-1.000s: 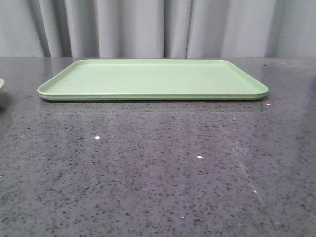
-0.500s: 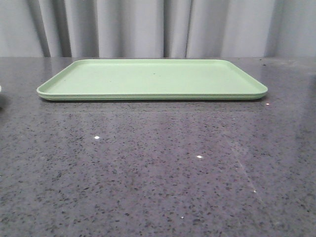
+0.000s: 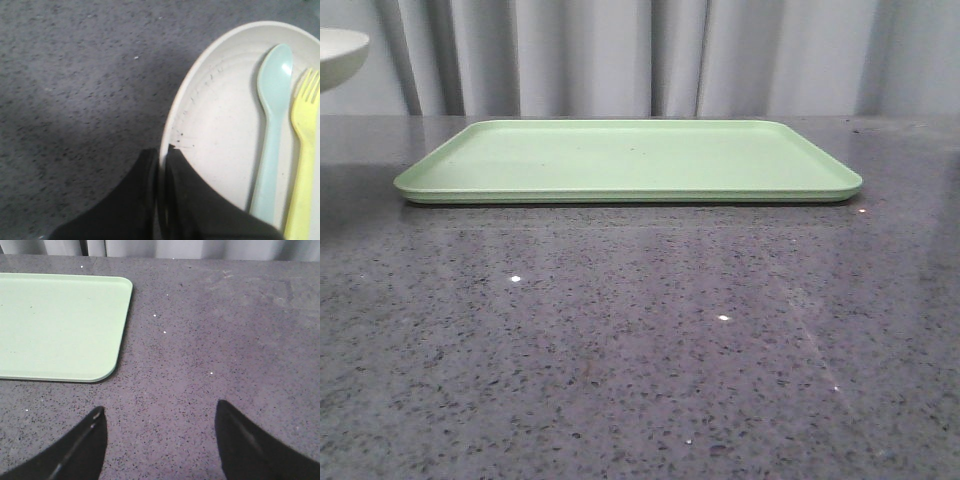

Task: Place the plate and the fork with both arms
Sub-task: 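Lift the plate with the left gripper and lower it onto the tray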

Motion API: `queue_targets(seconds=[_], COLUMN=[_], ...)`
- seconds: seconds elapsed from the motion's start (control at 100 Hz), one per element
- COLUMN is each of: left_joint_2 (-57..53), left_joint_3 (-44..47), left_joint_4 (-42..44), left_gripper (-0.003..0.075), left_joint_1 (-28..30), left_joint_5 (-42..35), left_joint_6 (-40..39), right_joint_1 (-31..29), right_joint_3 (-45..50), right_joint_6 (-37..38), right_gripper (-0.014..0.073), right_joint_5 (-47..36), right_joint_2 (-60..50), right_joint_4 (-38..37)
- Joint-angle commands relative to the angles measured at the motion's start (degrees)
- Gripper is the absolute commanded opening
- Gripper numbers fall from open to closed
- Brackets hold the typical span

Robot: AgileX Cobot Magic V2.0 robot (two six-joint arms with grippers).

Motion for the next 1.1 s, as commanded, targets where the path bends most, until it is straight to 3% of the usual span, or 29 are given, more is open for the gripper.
queue_targets(seconds=[0.0,0.21,0.49,0.82,0.92,1.09], left_joint_2=[-1.7,-1.7,-0.4,12.9,17.4,23.5], left_joint_3=[-2.6,-3.3,-4.2,-15.5,-19.1,-23.0], left_joint_4=[-7.3,-8.9,-9.8,-9.8,-9.6,-3.6], left_gripper=[-0.0020,-0.0020,-0.0021,-0.0021,-0.0021,-0.0021], left_joint_1=[0.1,-4.5,-19.8,-38.1,-41.9,-46.5], left_joint_5=[0.3,-0.6,-12.8,-20.2,-23.0,-28.0], left_joint_6=[0.4,0.1,-5.6,-9.2,-9.3,-17.2], right_joint_1=[0.1,0.1,0.1,0.1,0.1,0.1], right_joint_3=[-2.0,-2.0,-2.0,-2.0,-2.0,-2.0], right_joint_6=[-0.2,-0.2,-0.2,-0.2,-0.2,-0.2], right_gripper=[0.0474,0.0474,0.0474,0.0474,0.0474,0.0474], right_joint_5=[-4.6,-4.6,-4.4,-3.8,-3.9,-3.9], right_joint_2=[0.5,0.5,0.5,0.5,0.5,0.5], right_joint_4=[-0.3,-0.3,-0.3,-0.3,-0.3,-0.3])
